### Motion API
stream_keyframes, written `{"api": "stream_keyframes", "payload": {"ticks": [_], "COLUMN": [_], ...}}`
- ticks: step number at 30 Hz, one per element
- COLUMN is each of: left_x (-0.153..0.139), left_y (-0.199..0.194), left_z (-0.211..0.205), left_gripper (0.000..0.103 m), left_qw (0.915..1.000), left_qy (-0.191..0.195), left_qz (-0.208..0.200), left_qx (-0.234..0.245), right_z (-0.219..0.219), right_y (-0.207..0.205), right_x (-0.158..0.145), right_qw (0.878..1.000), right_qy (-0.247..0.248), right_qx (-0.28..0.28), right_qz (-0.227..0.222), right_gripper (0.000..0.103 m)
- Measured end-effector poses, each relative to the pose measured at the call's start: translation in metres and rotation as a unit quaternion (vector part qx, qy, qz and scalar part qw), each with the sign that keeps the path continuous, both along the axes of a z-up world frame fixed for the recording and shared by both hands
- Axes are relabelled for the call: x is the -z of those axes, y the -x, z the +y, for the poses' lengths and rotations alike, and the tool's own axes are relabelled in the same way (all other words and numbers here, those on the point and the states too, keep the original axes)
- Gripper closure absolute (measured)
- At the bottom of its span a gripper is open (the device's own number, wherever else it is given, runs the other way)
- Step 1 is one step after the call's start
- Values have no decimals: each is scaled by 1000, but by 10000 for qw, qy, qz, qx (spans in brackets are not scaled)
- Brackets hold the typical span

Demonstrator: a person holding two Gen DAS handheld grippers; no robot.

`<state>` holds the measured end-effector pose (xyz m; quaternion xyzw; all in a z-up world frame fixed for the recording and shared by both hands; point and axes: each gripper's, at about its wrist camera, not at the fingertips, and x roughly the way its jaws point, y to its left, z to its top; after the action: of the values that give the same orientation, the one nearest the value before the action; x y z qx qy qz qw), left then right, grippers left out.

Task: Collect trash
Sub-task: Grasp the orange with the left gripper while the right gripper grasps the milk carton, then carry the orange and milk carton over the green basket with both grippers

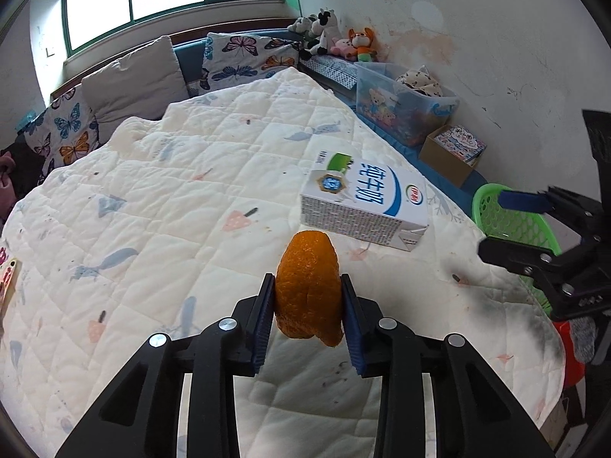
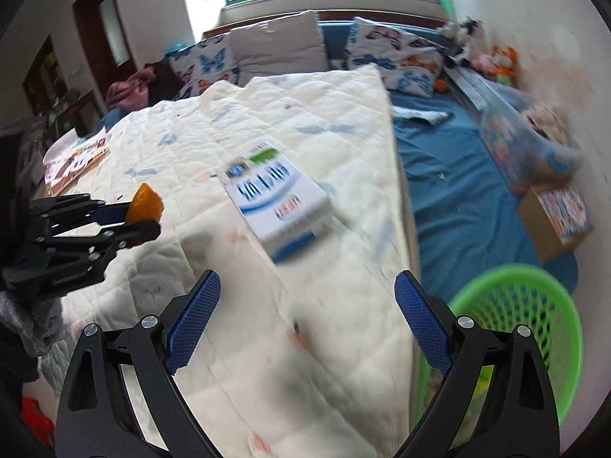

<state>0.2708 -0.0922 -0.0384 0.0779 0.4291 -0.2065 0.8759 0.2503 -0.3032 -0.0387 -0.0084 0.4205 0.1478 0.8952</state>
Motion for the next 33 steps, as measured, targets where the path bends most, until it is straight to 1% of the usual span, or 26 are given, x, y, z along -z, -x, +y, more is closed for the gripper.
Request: {"api": "stream_keyframes", "payload": {"ticks": [9, 12, 15, 20, 21, 24, 26, 28, 33], "left_x": [-3, -1, 0, 4, 4, 7, 8, 8, 7], "left_y": [-3, -3, -3, -7, -8, -9, -9, -9, -7], "left_z": [25, 29, 33, 37, 37, 37, 36, 36, 34], "left_gripper": [71, 71, 71, 71, 71, 71, 71, 71, 72], "left_qw": [9998, 9997, 9996, 9994, 9994, 9993, 9993, 9993, 9993], "left_qy": [102, 133, 145, 182, 180, 188, 181, 186, 203], "left_qz": [57, 87, 115, 159, 164, 196, 208, 213, 210], "left_qx": [-160, -196, -219, -245, -247, -252, -251, -251, -247], "right_z": [42, 51, 61, 73, 76, 78, 79, 76, 73], "right_y": [-55, -71, -86, -98, -100, -102, -101, -100, -87], "right_x": [2, 8, 16, 29, 33, 40, 40, 38, 32], "right_qw": [9958, 9934, 9889, 9820, 9804, 9792, 9804, 9824, 9853], "right_qy": [480, 535, 774, 1090, 1134, 1139, 1147, 1066, 1054], "right_qx": [-770, -988, -1227, -1491, -1549, -1598, -1537, -1475, -1302], "right_qz": [101, 239, 318, 391, 442, 511, 452, 431, 347], "right_gripper": [12, 12, 12, 13, 16, 24, 27, 28, 28]}}
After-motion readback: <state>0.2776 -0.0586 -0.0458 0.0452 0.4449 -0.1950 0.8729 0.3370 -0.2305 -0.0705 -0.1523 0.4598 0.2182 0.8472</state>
